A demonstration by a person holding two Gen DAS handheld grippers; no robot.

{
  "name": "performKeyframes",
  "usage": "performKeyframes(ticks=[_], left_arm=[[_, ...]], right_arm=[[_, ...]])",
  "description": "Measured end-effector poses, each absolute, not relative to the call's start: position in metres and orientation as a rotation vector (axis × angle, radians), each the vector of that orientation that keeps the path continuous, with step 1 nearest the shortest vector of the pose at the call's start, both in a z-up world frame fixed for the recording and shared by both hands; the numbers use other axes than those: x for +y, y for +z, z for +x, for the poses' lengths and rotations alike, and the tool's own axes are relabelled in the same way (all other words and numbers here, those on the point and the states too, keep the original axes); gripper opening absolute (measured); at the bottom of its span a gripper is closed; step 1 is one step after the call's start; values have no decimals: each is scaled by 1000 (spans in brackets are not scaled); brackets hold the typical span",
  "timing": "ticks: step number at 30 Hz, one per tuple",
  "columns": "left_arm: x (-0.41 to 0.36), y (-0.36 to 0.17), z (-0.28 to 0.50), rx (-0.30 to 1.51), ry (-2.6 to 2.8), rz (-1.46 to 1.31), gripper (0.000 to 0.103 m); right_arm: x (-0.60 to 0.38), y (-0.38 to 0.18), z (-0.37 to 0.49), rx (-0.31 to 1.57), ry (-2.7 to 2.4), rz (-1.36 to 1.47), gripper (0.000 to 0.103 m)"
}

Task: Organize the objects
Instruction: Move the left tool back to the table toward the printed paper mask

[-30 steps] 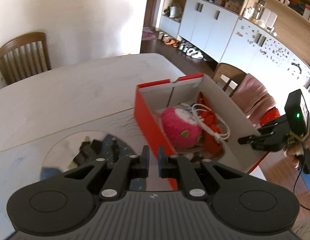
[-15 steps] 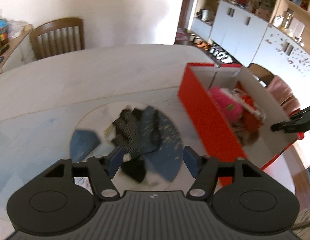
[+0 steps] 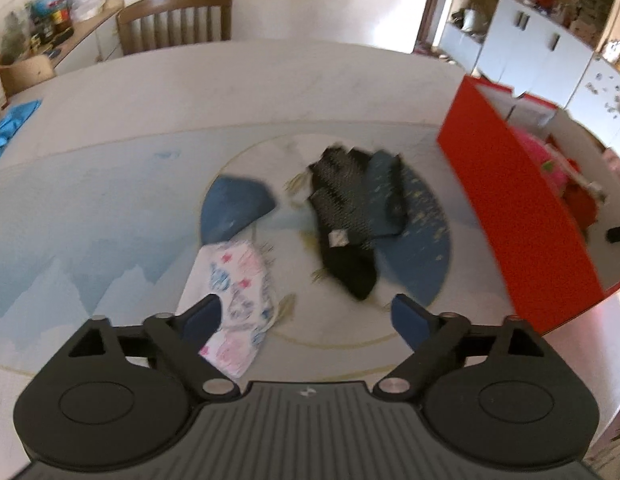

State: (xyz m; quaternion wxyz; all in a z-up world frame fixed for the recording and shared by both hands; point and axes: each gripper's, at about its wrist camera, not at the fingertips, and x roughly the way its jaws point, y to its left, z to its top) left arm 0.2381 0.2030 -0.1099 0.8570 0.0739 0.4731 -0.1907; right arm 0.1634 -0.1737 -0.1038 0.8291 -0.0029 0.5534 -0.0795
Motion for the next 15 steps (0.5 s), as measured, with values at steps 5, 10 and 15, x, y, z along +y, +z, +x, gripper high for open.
performKeyframes(ticks=[5,10,15], left_arm=[[209,-128,244,979,-338,208,103],[215,-144,255,991,-308,241,103],[225,-152,269,1018,-280,239,103]], right_arm=[[-172,-104,163,1176,-171,-13,6],[-171,-104,163,1177,-173,-16,6],[-171,-104,163,1178,-173,-18,6]])
